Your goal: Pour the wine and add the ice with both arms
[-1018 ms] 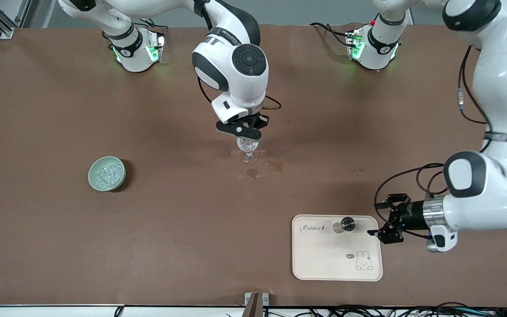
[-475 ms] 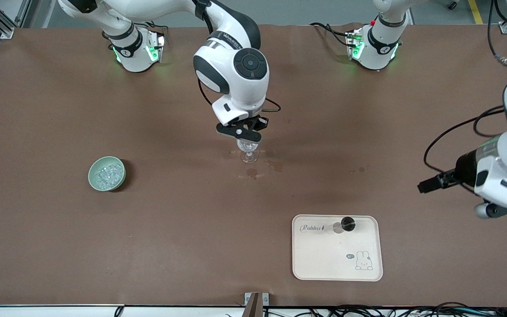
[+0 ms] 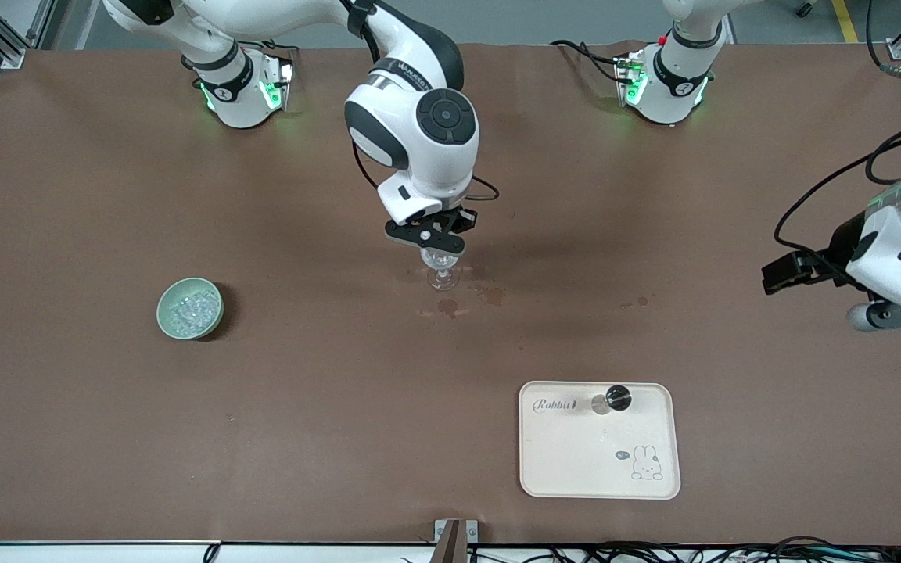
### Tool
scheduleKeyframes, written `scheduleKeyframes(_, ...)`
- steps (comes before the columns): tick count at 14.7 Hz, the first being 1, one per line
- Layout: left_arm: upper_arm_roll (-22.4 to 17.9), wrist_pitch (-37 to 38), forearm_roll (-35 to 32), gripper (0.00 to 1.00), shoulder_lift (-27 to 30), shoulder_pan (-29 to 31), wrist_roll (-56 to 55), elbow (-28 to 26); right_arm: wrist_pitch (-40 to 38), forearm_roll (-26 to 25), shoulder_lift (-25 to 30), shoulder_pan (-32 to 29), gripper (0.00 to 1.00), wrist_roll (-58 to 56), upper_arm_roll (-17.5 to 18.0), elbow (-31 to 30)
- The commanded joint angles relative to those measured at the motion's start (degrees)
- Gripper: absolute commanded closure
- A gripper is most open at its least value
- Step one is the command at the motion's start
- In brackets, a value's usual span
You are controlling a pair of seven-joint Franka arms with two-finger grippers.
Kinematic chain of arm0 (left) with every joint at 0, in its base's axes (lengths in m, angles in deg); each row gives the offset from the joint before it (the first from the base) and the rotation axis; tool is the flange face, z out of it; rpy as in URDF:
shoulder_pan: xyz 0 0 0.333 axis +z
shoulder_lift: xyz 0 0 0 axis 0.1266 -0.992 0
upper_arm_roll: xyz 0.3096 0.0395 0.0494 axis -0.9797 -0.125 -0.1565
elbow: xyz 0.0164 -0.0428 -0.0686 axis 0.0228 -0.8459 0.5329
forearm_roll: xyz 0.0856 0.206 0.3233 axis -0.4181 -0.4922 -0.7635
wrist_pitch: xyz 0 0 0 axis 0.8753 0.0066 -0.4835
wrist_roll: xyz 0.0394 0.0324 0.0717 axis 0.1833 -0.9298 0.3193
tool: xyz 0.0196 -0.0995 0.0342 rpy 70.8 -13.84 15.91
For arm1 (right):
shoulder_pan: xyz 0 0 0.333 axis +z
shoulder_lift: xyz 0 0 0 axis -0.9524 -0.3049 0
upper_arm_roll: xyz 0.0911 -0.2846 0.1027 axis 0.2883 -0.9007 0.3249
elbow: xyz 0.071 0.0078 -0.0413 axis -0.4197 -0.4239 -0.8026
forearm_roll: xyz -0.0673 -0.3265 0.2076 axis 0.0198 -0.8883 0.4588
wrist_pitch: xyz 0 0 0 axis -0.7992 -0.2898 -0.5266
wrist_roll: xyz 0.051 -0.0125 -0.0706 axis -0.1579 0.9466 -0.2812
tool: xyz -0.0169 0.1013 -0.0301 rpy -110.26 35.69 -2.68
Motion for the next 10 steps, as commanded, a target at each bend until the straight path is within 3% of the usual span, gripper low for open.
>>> scheduleKeyframes(1, -16.86, -0.18, 7.73, 0.00, 9.55, -11.49, 4.32, -8.01, -0.50, -1.30, -0.50, 0.52, 0.43, 1.06, 0.00, 0.97)
scheduleKeyframes(2, -20.66, -0.18, 8.27, 0.00, 11.58, -14.58, 6.17, -9.86, -0.50, -1.30, -0.42, 0.52, 0.36, 1.06, 0.00, 0.97)
scheduleKeyframes(4, -24.12, -0.18, 8.28, 0.00, 15.18, -18.11, 7.07, -13.73, -0.50, -1.30, -0.42, 0.52, 0.15, 1.15, 0.00, 0.97)
scheduleKeyframes(8, -24.22, -1.58, 8.11, 0.00, 20.55, -18.83, 7.15, -19.97, -1.20, -1.29, 1.42, -1.06, 0.00, 0.62, 0.09, 1.33)
scheduleKeyframes(10, -23.87, -2.11, 8.10, 0.00, 21.79, -18.66, 7.15, -21.22, -1.20, -1.21, 4.93, -3.86, 0.00, -0.25, 0.18, 1.33)
